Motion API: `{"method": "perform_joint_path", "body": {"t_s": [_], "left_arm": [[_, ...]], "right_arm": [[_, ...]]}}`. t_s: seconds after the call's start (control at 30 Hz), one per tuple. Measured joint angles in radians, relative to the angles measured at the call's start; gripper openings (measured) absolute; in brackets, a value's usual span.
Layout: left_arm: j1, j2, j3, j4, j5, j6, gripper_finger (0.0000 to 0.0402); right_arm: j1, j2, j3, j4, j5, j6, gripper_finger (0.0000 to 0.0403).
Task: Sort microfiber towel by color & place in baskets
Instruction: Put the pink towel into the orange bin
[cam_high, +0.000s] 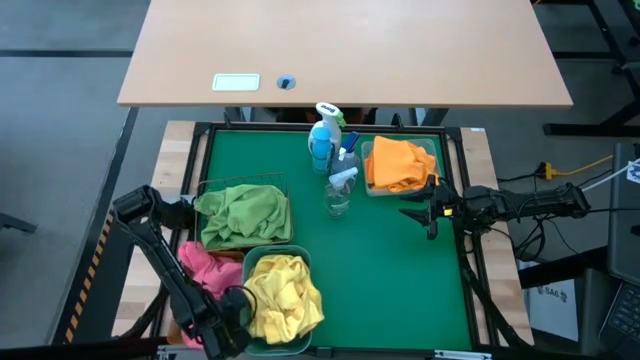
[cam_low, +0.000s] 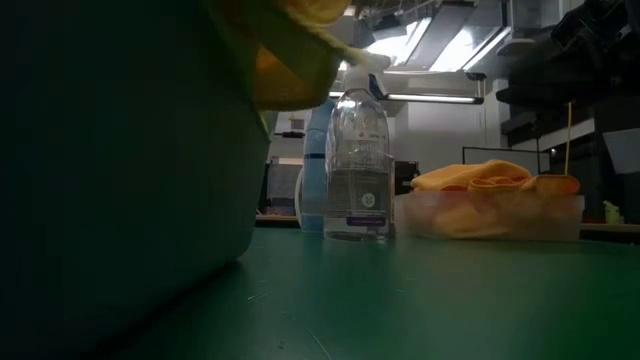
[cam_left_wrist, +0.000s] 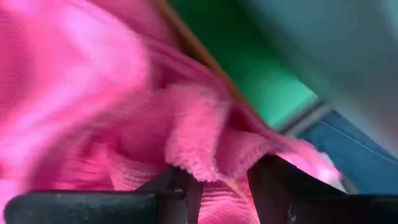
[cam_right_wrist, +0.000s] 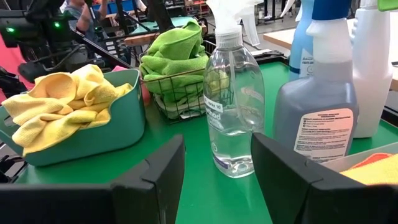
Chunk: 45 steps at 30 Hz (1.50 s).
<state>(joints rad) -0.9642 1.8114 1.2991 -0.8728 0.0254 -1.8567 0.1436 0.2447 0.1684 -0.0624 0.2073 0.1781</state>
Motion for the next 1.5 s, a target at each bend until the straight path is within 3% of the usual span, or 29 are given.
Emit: {"method": "perform_joint_path", "body": {"t_s": [0.53,0.73,1.07,1.5], "left_arm": [[-0.003,-0.065,0.000,-0.447,-0.005,-0.108,0.0110],[-0.003,-0.133,0.000,-0.416,0.000,-0.007,0.0110],[-0.003,-0.166,0.000,-0.421,-0.006,0.009,0.0110],[0.025,-0.171,0.000,-0.388,0.158,0.011,0.0110]], "right_arm": [[0.000,0.000,0.000,0.001,0.000,0.000,0.0184],[0.000,0.000,0.000,0.000,0.000,0.000,0.0184],[0.000,0.000,0.000,0.000,0.000,0.000,0.0184],[0.000,0.000,0.000,0.000,0.000,0.010,0.0180]]}}
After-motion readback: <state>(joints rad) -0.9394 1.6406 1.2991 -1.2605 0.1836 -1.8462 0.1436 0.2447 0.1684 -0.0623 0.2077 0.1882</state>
